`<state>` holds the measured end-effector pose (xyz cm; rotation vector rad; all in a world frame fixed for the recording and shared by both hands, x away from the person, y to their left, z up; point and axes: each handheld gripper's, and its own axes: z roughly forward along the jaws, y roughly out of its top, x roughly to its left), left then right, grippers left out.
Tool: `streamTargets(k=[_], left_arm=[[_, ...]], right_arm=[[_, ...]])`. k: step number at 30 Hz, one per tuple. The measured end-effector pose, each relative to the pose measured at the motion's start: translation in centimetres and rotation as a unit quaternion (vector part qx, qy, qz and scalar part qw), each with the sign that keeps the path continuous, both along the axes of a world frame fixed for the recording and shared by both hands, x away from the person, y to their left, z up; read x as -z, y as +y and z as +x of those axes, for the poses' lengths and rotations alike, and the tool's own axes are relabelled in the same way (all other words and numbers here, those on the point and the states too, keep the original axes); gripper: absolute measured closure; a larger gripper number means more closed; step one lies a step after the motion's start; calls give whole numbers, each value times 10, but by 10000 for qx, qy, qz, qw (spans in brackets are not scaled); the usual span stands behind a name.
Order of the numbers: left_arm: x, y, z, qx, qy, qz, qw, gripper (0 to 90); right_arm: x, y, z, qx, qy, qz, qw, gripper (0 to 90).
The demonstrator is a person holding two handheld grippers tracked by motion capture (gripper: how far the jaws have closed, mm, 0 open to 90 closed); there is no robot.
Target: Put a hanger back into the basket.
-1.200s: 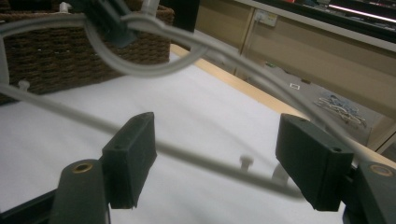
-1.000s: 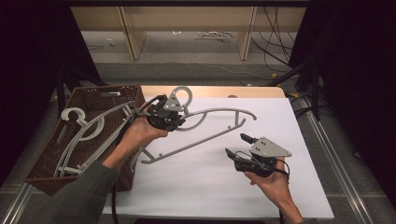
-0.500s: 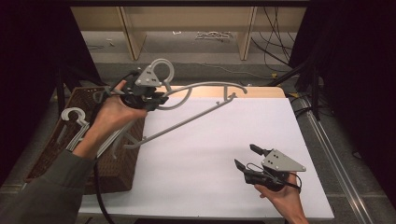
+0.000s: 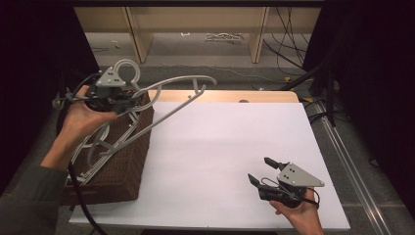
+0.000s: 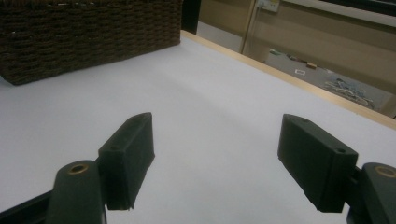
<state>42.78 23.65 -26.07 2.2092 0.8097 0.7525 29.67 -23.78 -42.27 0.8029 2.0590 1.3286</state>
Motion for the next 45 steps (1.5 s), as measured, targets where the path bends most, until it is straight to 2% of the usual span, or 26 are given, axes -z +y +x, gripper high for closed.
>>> streamTargets(k=[5, 7, 8, 17, 18, 21, 25, 32, 37, 38, 40, 41, 42, 43, 45], left_arm=[[11, 25, -1, -217, 33, 82, 9997, 818], [13, 28, -2, -246, 47, 39, 9997, 818], [17, 36, 0, -211, 66, -23, 9998, 819], [31, 66, 4, -617, 43, -80, 9981, 818], [34, 74, 6, -758, 21, -140, 9970, 818], [39, 86, 9, -923, -63, -118, 9956, 818], [50, 101, 12, -1128, -105, -233, 9933, 817], [75, 123, 15, -1435, 15, -382, 9889, 816], [86, 136, 9, -1548, 53, -547, 9864, 815], [87, 139, 7, -1540, 49, -584, 9863, 815], [89, 145, 5, -1572, 46, -661, 9853, 816], [91, 146, 4, -1654, 7, -813, 9829, 816], [92, 149, 2, -1654, 20, -756, 9833, 816], [93, 152, 1, -1708, -6, -816, 9819, 816], [95, 157, -1, -1759, 29, -828, 9809, 816]], right_arm=[[3, 0, -4, 20, -2, 7, 10000, 248], [4, 0, -4, 39, 11, 43, 10000, 242], [4, 0, -6, 29, 66, 26, 10000, 237], [7, -1, -11, 11, 75, 67, 9999, 236], [6, -1, -11, -3, 84, 48, 10000, 237], [6, -2, -12, 4, 74, 28, 10000, 237], [7, -3, -12, 4, 99, 37, 9999, 237], [8, -2, -12, -9, 83, 26, 10000, 237], [8, -2, -12, -9, 85, 35, 10000, 237], [8, -3, -13, -7, 162, -40, 9999, 236], [9, -2, -12, -30, 156, 13, 9999, 237], [9, -2, -12, -35, 147, 16, 9999, 237], [8, -2, -13, -22, 185, -35, 9998, 237], [8, -2, -13, -19, 177, -36, 9998, 237], [8, -2, -13, -24, 182, -36, 9998, 237]])
